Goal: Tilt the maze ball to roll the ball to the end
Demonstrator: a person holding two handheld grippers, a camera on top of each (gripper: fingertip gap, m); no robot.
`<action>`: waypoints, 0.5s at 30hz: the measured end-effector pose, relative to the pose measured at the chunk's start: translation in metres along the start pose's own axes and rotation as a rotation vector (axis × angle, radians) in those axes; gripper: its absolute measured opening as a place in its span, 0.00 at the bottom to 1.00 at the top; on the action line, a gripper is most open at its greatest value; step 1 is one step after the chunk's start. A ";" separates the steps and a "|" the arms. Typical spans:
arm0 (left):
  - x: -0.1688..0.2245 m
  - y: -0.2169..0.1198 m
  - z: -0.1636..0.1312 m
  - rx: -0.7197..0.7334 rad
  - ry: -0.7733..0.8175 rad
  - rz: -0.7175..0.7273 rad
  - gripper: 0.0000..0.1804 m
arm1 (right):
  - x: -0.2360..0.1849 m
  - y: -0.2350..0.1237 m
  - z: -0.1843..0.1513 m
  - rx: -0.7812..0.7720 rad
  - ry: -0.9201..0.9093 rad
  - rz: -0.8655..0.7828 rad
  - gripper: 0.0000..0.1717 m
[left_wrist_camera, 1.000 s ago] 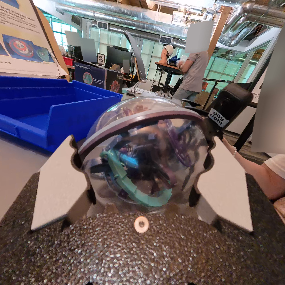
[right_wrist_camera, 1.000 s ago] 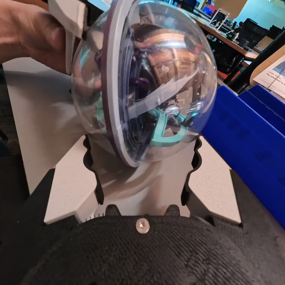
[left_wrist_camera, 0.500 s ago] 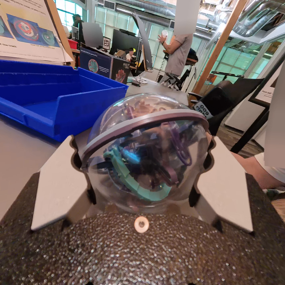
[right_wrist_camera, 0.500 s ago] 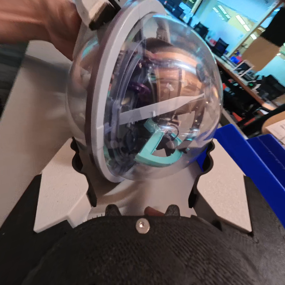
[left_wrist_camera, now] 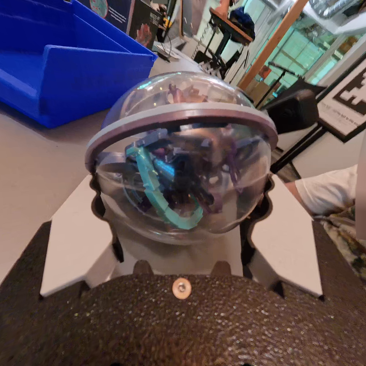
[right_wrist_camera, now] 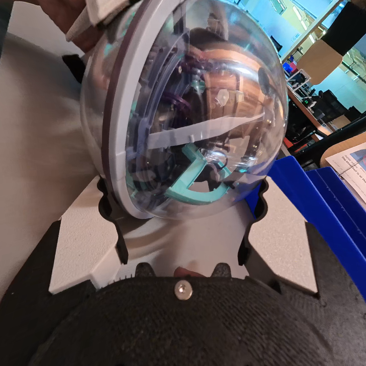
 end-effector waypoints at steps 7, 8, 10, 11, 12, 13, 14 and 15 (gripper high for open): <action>0.002 -0.010 -0.004 -0.077 0.080 0.062 0.82 | -0.002 0.005 -0.001 -0.038 0.004 -0.026 0.83; 0.002 -0.010 -0.004 -0.099 0.064 0.076 0.81 | -0.002 0.005 -0.002 -0.051 0.000 -0.040 0.83; 0.002 -0.010 -0.002 -0.112 0.065 0.096 0.80 | -0.002 0.007 -0.002 -0.063 -0.002 -0.058 0.84; 0.002 -0.009 -0.001 -0.112 0.077 0.102 0.80 | -0.002 0.008 -0.003 -0.067 -0.002 -0.067 0.84; 0.002 -0.008 -0.001 -0.107 0.082 0.106 0.81 | -0.002 0.008 -0.003 -0.065 0.002 -0.076 0.84; 0.002 -0.005 0.001 -0.096 0.075 0.107 0.82 | -0.002 0.009 -0.003 -0.052 0.012 -0.078 0.85; 0.002 -0.002 0.004 -0.066 0.060 0.108 0.85 | -0.003 0.010 -0.002 -0.029 0.029 -0.075 0.84; 0.001 0.000 0.006 -0.037 0.039 0.115 0.87 | -0.003 0.010 -0.001 -0.025 0.045 -0.076 0.84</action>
Point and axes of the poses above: each gripper's, where its closed fingertips meet, y out along the fingers, z out of its top, x = y × z across the jaws, the point moved 10 cm from there along -y, back along the fingers, and after that the axes turned 5 degrees about -y, right-handed, at the moved point
